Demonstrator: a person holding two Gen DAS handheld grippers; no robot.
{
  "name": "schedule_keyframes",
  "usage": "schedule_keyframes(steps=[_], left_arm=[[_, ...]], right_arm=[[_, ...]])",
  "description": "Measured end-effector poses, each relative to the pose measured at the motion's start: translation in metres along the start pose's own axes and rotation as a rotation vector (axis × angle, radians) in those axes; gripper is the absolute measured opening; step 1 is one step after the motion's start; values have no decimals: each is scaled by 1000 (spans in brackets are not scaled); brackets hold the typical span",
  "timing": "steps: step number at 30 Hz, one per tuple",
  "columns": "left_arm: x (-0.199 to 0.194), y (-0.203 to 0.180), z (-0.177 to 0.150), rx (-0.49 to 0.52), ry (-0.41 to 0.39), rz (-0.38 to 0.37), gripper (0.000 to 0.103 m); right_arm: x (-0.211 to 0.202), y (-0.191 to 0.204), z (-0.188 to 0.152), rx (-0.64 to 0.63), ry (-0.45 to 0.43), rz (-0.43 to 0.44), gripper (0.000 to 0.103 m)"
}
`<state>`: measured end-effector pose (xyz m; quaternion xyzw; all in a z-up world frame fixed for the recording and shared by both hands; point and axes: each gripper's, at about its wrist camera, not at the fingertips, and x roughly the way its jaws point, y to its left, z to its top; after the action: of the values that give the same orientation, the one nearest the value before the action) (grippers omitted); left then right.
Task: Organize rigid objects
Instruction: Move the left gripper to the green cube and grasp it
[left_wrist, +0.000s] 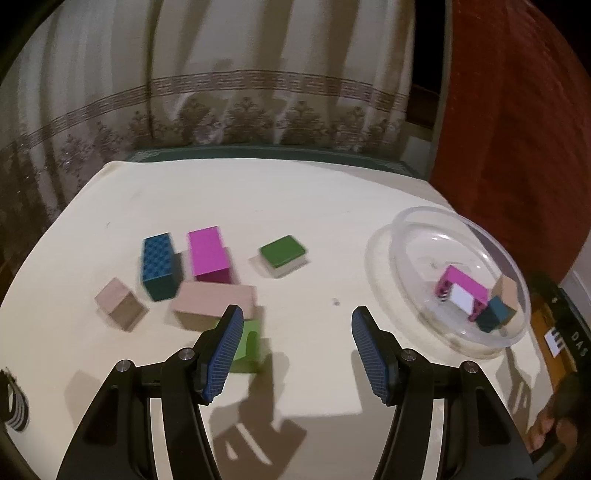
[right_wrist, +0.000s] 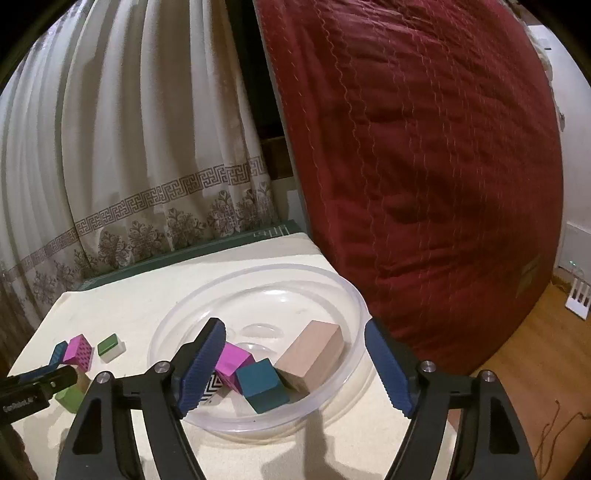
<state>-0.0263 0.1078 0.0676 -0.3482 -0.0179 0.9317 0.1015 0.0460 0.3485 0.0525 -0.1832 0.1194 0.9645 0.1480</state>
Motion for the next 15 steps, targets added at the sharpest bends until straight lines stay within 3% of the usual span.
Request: schedule_keyframes(steps=[6,15], left_arm=[[3,24,-9,-57,19,37,62],[13,35,-14,-89,47,41,62]], right_arm=[[0,2,1,-11,-6,-7,84],[-3,8,-1,-51,-3,5,99]])
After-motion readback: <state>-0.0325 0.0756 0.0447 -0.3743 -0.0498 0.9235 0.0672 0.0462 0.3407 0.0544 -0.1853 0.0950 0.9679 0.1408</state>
